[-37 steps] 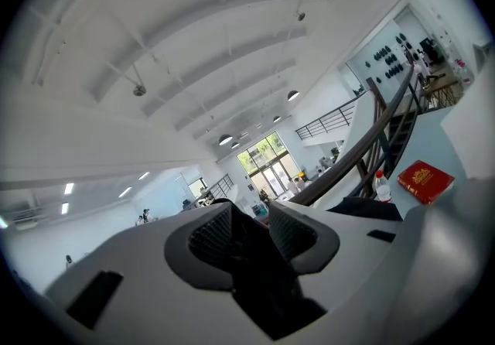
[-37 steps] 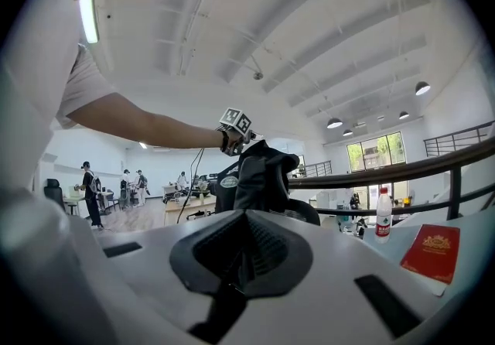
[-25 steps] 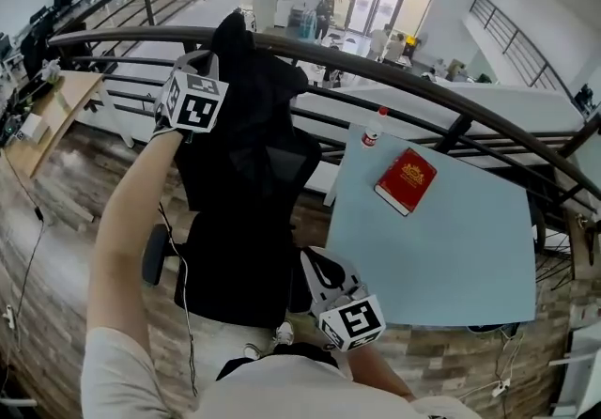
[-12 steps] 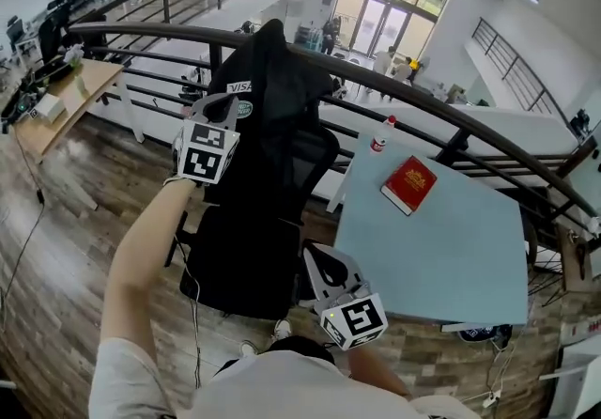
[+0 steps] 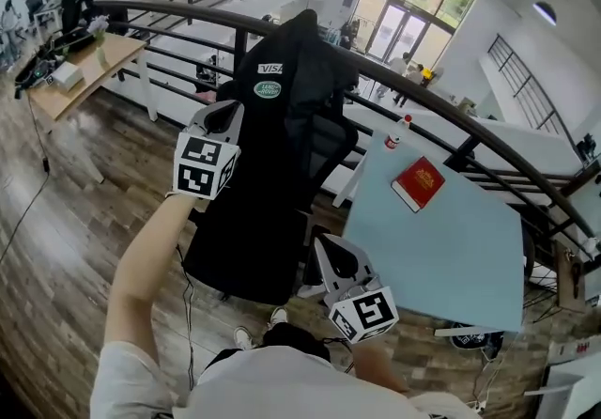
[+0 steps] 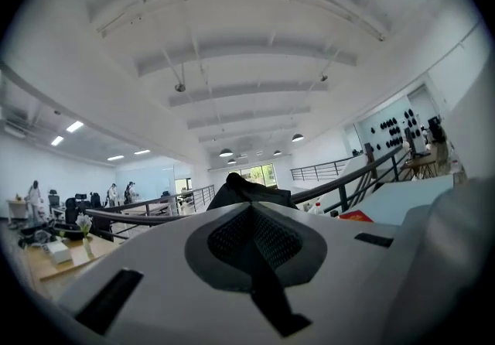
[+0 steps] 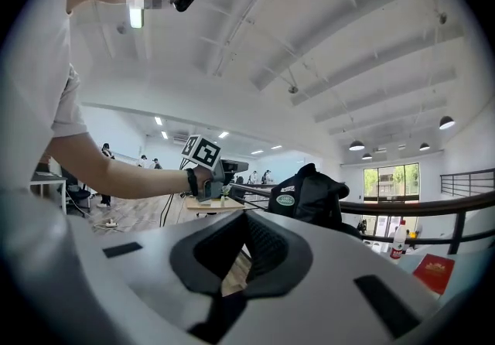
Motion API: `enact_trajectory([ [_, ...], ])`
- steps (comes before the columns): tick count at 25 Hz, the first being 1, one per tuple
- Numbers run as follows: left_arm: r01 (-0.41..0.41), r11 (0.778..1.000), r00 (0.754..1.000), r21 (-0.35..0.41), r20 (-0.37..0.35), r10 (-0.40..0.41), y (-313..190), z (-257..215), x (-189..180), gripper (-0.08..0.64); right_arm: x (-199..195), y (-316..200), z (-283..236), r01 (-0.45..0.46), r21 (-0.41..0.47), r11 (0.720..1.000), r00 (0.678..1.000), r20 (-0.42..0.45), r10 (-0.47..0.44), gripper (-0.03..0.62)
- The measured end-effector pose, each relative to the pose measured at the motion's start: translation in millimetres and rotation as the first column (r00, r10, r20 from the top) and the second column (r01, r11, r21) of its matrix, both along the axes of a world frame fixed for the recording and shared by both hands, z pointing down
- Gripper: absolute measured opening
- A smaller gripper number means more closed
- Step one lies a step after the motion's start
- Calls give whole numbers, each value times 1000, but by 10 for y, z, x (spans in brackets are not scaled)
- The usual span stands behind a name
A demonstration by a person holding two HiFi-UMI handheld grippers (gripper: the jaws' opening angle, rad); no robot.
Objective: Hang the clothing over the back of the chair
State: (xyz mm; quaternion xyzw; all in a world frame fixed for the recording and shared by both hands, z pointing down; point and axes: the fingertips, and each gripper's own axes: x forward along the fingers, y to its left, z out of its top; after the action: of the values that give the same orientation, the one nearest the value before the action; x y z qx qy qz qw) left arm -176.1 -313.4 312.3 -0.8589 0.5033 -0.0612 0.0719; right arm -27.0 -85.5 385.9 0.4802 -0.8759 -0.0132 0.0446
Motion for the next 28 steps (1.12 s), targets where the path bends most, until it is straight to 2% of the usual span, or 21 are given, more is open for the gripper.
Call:
enact_trajectory([
  [5, 28, 999, 999, -41, -35, -30, 242, 216, -142, 21, 71, 86, -45, -6, 11, 1000, 1000, -20, 6, 18],
  [8, 31, 998, 996, -59, -83, -36, 397, 313, -259, 21, 173, 85, -77, -29, 18, 999, 999, -26, 30, 18],
  [12, 46, 998, 990, -48, -132, -52, 664, 326, -445, 21, 353, 115, -153, -65, 34, 997, 998, -18, 66, 18],
  [18, 79, 997, 988, -25, -133, -82, 1041, 374, -702, 21, 557, 160, -184, -109, 40, 993, 994, 24, 109, 18],
  [28, 140, 989, 988, 56, -79, -135, 1461, 258, -898, 21, 800, 61, -283, -142, 61, 988, 989, 49, 139, 18],
])
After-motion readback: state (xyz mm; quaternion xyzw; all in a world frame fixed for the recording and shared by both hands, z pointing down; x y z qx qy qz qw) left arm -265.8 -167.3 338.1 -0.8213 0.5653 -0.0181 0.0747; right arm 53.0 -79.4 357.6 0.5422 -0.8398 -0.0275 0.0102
